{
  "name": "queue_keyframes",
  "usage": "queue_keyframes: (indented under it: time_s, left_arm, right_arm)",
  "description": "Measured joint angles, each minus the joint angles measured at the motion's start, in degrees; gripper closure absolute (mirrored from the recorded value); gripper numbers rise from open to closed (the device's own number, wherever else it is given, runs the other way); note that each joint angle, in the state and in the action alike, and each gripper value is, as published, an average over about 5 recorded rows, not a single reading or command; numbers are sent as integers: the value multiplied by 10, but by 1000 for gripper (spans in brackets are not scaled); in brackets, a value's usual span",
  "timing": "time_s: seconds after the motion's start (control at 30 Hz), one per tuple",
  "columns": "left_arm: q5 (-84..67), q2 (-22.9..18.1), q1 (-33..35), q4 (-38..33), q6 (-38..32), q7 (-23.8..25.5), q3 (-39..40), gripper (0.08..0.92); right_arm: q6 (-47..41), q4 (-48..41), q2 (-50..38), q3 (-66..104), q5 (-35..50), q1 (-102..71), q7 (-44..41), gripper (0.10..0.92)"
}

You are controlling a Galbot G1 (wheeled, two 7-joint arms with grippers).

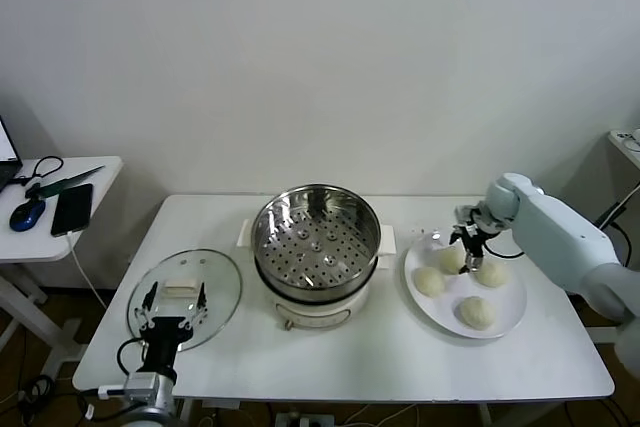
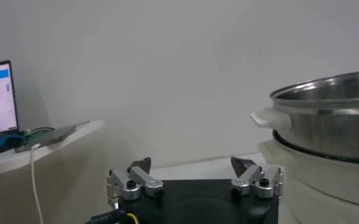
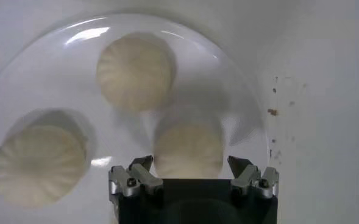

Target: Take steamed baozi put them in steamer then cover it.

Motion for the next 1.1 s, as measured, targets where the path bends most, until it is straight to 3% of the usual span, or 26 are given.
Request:
queue_keyframes:
  time_s: [0.4, 1.1]
  left_arm:
    - [8, 4, 1, 1, 0, -2, 6, 177]
    - [9, 4, 21, -15, 0, -8, 9, 177]
  right_arm:
    - [4, 1, -3, 2, 3, 1, -4, 329]
    - [82, 130, -19, -163, 89, 197, -25, 330]
